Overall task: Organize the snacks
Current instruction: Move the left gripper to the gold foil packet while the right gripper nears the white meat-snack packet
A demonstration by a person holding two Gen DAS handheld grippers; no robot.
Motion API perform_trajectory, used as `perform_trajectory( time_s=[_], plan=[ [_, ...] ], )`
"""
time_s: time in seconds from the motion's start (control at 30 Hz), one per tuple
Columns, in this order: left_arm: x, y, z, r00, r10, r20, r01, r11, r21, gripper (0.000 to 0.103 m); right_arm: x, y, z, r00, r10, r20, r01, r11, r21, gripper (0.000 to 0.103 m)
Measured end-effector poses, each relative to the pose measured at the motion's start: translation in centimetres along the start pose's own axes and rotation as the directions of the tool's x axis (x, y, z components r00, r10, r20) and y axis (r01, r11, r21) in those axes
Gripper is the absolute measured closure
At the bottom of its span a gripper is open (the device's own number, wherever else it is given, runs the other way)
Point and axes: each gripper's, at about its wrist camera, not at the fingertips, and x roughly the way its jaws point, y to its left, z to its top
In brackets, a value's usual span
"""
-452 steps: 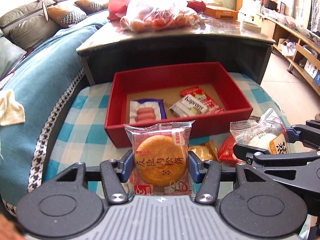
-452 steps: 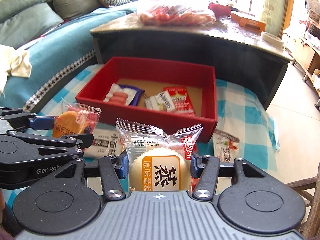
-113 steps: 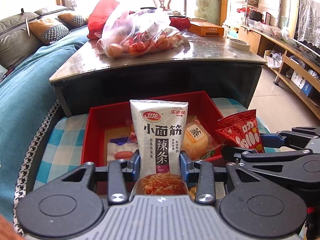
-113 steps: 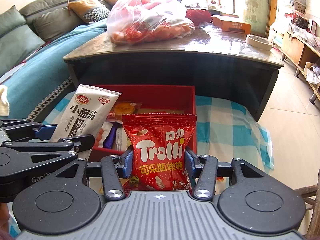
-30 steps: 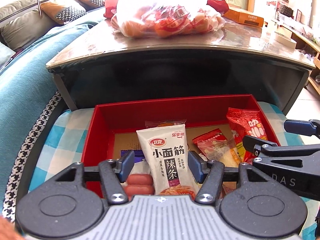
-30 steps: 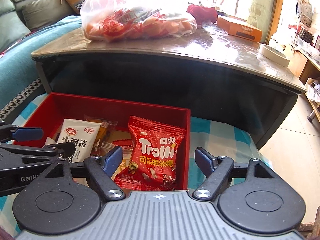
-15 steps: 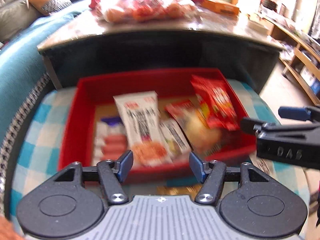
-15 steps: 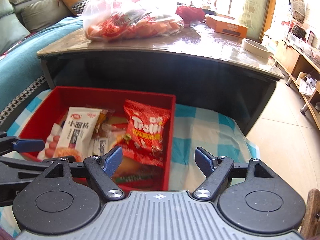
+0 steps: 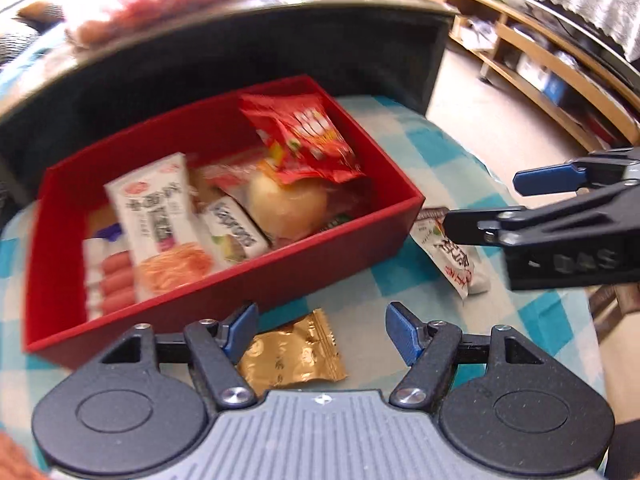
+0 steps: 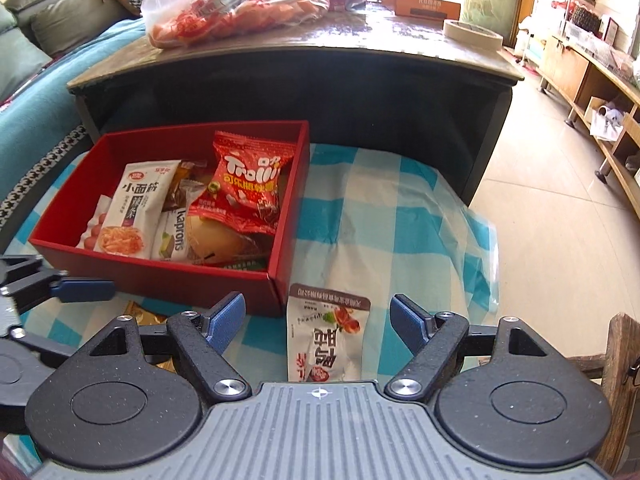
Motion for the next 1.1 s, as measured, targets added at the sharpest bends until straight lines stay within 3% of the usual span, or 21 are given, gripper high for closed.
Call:
perform_trajectory(
  time_s=[0.1,0.2,0.37,0.53,0.67,0.8,0.97,1.03,1.1],
  plan=[
    [1.6,0.2,0.2,0.999,-0.022,-0.041,0.024,0.998,0.064,0.005,0.1,-0.2,-0.3,1.000,0.019,-0.013,-0.019,1.000,-0.003,0.018],
    [2.7,0.7,0.0,0.995,-0.062,-0.072,0.066,0.996,0.065,0.004,0.5,-0.5,-0.3,0.999,0.024,-0.027,-0.023,1.000,0.010,0.018],
    [3.1,0.7,-1.3,0.994,-0.066,-0.087,0.073,0.994,0.085,0.004,1.5,-0.6,-0.4,0.998,0.031,-0.060,-0.029,0.999,0.029,0.018],
    [1.7,1.6,-2.7,0.979,-0.160,-0.127,0.158,0.987,-0.025,0.004,1.7,-0.4,-0.3,0.997,0.039,-0.071,-0.037,0.999,0.030,0.017],
    [0.5,1.3,-4.0,0.977,-0.174,-0.126,0.169,0.984,-0.050,0.004,1.6,-0.5,-0.5,0.996,0.046,-0.074,-0.044,0.998,0.034,0.017],
    [0.6,0.2,-4.0,0.992,-0.072,-0.099,0.071,0.997,-0.017,0.003,1.8,-1.1,-0.6,0.996,0.040,-0.085,-0.036,0.998,0.043,0.017],
    [1.6,-1.4,-4.0,0.994,0.020,-0.107,-0.012,0.997,0.078,0.004,2.5,-2.0,-0.6,0.994,0.024,-0.104,-0.018,0.998,0.063,0.017],
    [1.3,-1.4,-4.2,0.994,0.016,-0.109,-0.009,0.998,0.064,0.010,3.0,-2.6,-0.5,0.993,0.016,-0.116,-0.007,0.997,0.076,0.017],
    [1.0,-1.2,-4.1,0.992,0.028,-0.119,-0.022,0.998,0.052,0.023,3.6,-3.1,-0.4,0.991,0.013,-0.133,0.000,0.995,0.096,0.017]
  ],
)
